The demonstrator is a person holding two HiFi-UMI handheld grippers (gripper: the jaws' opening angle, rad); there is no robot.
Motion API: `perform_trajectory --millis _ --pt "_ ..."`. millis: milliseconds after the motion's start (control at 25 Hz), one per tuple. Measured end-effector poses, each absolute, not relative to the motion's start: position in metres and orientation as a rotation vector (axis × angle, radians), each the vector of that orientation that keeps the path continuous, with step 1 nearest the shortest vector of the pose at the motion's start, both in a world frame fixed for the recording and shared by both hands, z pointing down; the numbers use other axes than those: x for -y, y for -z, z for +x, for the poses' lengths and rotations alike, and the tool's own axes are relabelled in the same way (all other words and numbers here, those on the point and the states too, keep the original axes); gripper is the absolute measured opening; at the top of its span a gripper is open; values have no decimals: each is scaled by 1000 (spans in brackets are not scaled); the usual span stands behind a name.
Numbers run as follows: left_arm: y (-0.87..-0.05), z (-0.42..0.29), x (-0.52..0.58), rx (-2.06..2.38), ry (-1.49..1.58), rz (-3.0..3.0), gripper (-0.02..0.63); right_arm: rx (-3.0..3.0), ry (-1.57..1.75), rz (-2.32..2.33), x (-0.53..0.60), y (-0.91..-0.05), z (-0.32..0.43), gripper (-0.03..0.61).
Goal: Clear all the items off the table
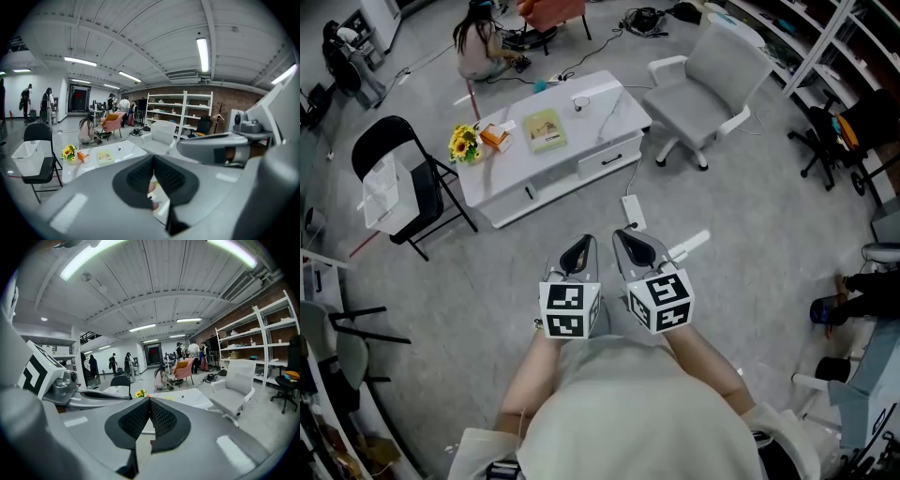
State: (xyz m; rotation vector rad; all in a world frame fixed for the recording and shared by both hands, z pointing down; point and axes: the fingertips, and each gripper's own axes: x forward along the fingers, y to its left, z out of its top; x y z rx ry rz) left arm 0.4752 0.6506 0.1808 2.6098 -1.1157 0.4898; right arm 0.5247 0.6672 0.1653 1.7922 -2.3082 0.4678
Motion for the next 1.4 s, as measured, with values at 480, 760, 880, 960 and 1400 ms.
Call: perform_trajectory --millis 480,760,880,960,1400 --pt "-180 468 -552 1127 -500 2579 9 2285 -505 1799 -571 -165 527 -2" --pt "-176 460 -499 1130 -490 2572 9 2297 -527 1788 -518 -165 517 -2" --pt "-177 453 -477 1136 -489 2567 9 2299 -528 1789 -495 -166 511 -2" --pt "-179 449 -463 1139 -485 2563 9 2301 -531 1789 -480 -168 508 -2" --pt "-193 425 -393 1177 -478 2513 9 2303 -533 1760 -408 -177 489 -2"
